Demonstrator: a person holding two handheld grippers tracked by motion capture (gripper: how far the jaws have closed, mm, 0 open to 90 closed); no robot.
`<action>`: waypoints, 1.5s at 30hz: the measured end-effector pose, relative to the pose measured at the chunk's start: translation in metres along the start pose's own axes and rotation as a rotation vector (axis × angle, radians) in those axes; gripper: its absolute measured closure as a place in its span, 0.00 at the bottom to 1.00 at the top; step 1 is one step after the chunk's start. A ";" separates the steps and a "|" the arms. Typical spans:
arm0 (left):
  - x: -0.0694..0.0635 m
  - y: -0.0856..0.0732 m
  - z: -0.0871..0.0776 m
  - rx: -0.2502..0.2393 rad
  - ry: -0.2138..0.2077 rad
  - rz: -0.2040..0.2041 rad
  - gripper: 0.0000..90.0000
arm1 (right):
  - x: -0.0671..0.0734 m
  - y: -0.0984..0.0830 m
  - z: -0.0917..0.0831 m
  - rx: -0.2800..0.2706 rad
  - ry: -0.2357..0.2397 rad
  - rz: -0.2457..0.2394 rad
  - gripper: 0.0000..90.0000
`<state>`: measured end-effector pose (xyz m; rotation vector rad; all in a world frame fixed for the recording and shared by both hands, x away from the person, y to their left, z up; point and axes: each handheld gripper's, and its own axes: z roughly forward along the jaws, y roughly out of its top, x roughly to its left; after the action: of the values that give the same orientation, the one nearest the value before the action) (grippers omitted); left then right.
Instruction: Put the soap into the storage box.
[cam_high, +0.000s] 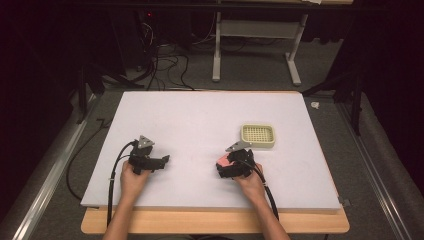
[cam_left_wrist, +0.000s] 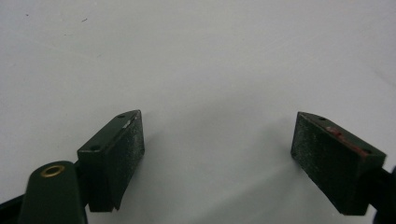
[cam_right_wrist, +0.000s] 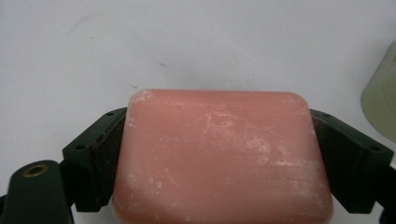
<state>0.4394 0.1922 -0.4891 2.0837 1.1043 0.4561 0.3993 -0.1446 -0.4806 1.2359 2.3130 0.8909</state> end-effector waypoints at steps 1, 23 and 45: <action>0.000 0.000 0.000 0.000 0.000 0.000 0.20 | 0.000 0.000 0.000 0.007 0.000 -0.005 0.15; 0.000 0.000 0.000 -0.001 -0.001 -0.002 0.20 | 0.001 0.001 0.000 0.018 0.015 0.008 0.15; 0.000 0.000 0.000 -0.001 -0.002 -0.002 0.20 | -0.001 0.000 -0.014 -0.010 0.029 0.021 0.15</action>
<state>0.4397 0.1925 -0.4891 2.0810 1.1051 0.4537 0.3918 -0.1505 -0.4703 1.2535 2.3195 0.9321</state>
